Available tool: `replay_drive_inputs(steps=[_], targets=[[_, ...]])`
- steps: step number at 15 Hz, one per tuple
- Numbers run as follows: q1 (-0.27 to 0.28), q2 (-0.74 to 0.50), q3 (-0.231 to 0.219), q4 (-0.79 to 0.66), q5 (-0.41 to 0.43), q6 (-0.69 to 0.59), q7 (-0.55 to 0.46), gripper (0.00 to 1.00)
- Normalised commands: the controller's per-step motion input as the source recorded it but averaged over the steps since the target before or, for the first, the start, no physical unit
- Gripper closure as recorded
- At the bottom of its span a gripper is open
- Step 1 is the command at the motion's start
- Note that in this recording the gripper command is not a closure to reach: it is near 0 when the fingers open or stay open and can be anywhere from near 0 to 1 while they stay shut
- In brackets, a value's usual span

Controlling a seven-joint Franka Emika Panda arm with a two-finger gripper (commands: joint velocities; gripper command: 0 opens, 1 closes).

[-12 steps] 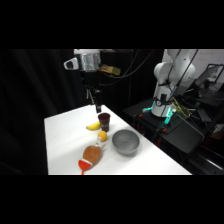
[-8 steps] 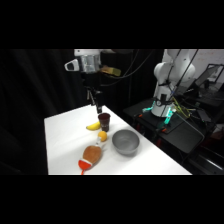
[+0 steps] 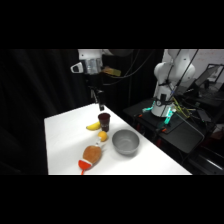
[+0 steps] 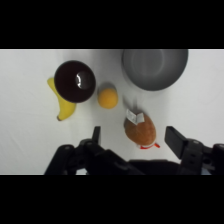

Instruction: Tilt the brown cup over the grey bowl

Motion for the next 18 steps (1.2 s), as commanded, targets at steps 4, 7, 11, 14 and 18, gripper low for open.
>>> replay_drive_inputs(steps=[4, 7, 11, 14, 18], targets=[[-0.091, -0.26, -0.057, -0.43, 0.142, 0.36, -0.06, 0.0], [-0.06, -0.11, -0.031, -0.4, 0.165, 0.52, -0.03, 0.0], [-0.052, -0.02, -0.019, -0.28, 0.242, 0.46, -0.08, 0.0], [-0.034, 0.02, -0.003, -0.18, 0.207, 0.37, -0.09, 0.0], [-0.034, 0.07, 0.01, -0.1, 0.196, 0.29, -0.11, 0.0]])
